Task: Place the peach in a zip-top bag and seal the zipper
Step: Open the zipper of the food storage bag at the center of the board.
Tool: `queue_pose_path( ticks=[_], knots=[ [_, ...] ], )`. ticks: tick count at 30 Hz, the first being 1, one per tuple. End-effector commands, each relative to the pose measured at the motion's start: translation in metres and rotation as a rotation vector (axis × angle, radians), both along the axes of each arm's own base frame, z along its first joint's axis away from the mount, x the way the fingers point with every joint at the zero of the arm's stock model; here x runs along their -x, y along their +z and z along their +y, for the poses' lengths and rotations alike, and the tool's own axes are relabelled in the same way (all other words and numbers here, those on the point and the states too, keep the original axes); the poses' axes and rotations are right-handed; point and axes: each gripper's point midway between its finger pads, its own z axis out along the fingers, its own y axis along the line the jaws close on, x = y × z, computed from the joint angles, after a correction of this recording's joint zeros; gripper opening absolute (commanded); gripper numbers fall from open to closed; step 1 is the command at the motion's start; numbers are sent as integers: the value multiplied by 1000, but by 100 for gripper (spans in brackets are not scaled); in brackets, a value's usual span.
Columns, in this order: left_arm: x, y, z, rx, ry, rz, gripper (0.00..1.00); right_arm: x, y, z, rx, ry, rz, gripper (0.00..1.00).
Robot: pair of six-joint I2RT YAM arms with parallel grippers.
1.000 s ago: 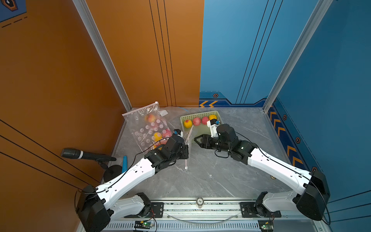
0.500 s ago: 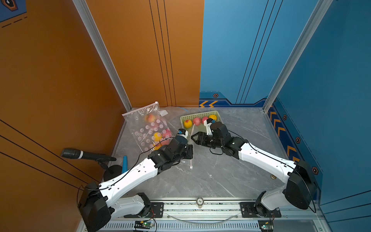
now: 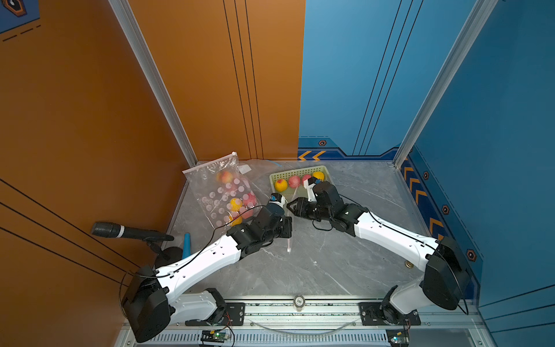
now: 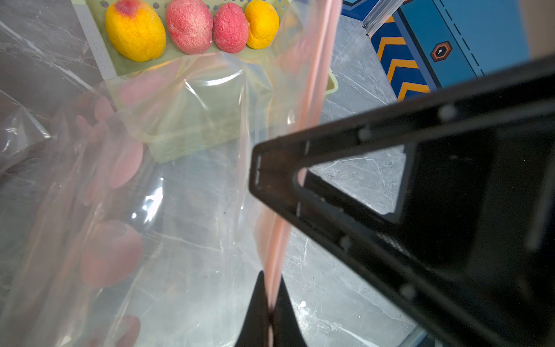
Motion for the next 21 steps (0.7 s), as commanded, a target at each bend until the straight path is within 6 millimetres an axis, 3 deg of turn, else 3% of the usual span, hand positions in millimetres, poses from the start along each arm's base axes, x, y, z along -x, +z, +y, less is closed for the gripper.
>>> queue_pose_path(
  ticks=[1, 7, 10, 13, 17, 21],
  knots=[
    [4, -1, -4, 12, -36, -7, 0, -7, 6, 5, -18, 4, -4, 27],
    [7, 3, -11, 60, -73, -21, 0, -9, 2, 8, -34, 17, 20, 1],
    [5, 1, -10, 83, -67, -19, 2, -10, -3, 8, -35, 18, 35, 0],
    [3, 0, -7, 109, -67, -22, 17, -11, -3, 5, -34, 12, 36, 0],
    [7, 3, 0, 107, -97, -35, 27, -13, -2, 2, -33, 2, 35, 0],
    [10, 8, 10, 71, -115, -75, 29, -12, -3, 2, -33, 4, 44, 0]
  ],
)
